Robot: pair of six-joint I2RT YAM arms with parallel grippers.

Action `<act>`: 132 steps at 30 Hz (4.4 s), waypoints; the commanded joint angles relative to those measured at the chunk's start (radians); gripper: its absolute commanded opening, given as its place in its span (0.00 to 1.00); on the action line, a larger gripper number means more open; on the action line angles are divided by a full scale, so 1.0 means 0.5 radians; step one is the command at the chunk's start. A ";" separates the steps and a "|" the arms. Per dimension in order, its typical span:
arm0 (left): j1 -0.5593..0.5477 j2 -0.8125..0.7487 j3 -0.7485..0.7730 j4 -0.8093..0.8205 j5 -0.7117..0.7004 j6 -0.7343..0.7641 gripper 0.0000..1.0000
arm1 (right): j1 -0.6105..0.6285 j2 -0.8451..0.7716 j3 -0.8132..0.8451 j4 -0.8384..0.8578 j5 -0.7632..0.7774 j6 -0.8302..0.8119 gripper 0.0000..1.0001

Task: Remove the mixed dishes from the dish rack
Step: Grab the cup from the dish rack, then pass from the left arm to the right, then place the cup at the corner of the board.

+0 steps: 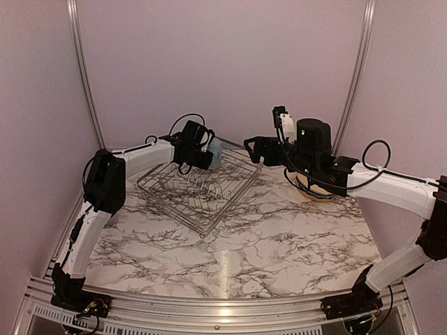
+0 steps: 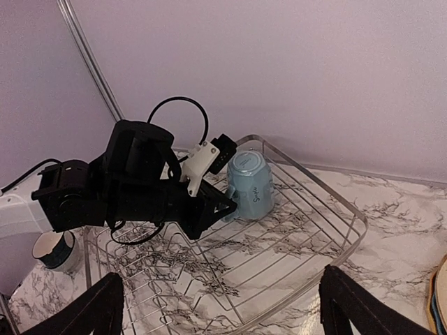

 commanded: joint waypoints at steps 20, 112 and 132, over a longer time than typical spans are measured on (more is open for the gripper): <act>0.005 -1.007 -0.593 0.396 0.450 -0.726 0.00 | -0.009 -0.030 -0.033 0.083 -0.094 0.072 0.95; -0.355 -2.025 -2.323 1.471 0.513 -1.496 0.90 | -0.147 -0.822 -0.625 0.420 0.155 -0.059 0.00; -0.353 -2.254 -2.233 1.101 0.003 -1.058 0.93 | -0.169 -0.469 0.006 -1.115 0.901 -0.396 0.00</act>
